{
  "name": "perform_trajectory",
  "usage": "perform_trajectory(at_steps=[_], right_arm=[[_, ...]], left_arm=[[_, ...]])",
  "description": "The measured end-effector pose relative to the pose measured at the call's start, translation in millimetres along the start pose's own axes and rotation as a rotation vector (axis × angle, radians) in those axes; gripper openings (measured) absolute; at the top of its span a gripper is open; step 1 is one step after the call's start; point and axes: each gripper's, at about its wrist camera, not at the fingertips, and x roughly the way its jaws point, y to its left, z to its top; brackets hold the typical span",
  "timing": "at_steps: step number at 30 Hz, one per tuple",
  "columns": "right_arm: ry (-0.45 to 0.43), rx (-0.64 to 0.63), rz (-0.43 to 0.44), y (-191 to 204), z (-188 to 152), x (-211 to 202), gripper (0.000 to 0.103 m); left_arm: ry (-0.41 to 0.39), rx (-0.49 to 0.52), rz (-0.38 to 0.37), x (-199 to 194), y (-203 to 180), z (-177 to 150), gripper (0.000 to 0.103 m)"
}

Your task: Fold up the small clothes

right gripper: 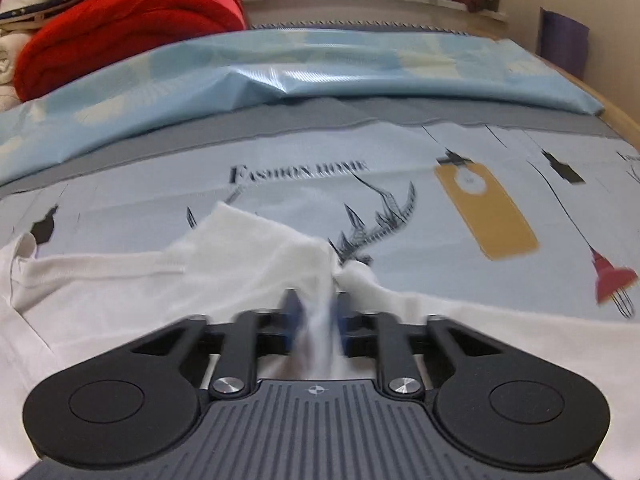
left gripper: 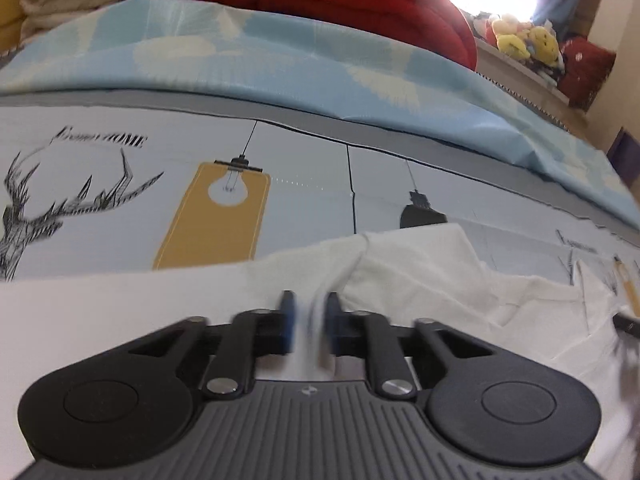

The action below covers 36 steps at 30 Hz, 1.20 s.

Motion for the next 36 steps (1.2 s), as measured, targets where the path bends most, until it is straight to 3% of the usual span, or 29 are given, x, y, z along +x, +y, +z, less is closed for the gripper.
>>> perform_trajectory(at_steps=[4, 9, 12, 15, 20, 24, 28, 31, 36], right_arm=[[-0.034, 0.011, -0.003, -3, 0, 7, 0.0], [-0.059, -0.023, -0.018, 0, 6, 18, 0.0], [-0.051, -0.038, -0.013, -2, 10, 19, 0.001], [-0.037, 0.027, 0.006, -13, 15, 7, 0.001], [-0.05, 0.04, 0.056, -28, 18, -40, 0.006], [-0.024, 0.041, 0.16, -34, 2, -89, 0.008], [0.115, 0.008, 0.183, -33, -42, -123, 0.015], [0.239, 0.013, 0.138, -36, -84, -143, 0.015], [0.351, 0.108, 0.021, -56, -147, -182, 0.015]], left_arm=[[-0.025, 0.0, 0.028, 9, 0, 6, 0.002], [-0.031, 0.0, 0.052, 11, -1, 13, 0.002], [0.0, -0.048, 0.022, 7, 5, 20, 0.007], [0.009, -0.082, -0.023, -11, 9, 23, 0.008], [0.049, -0.029, -0.079, -52, 3, 12, 0.008], [0.121, 0.011, -0.116, -89, 3, -13, 0.008], [0.232, 0.005, -0.144, -130, 11, -51, 0.008], [0.306, 0.014, -0.133, -160, 17, -91, 0.008], [0.43, -0.018, -0.113, -195, 42, -170, 0.008]])
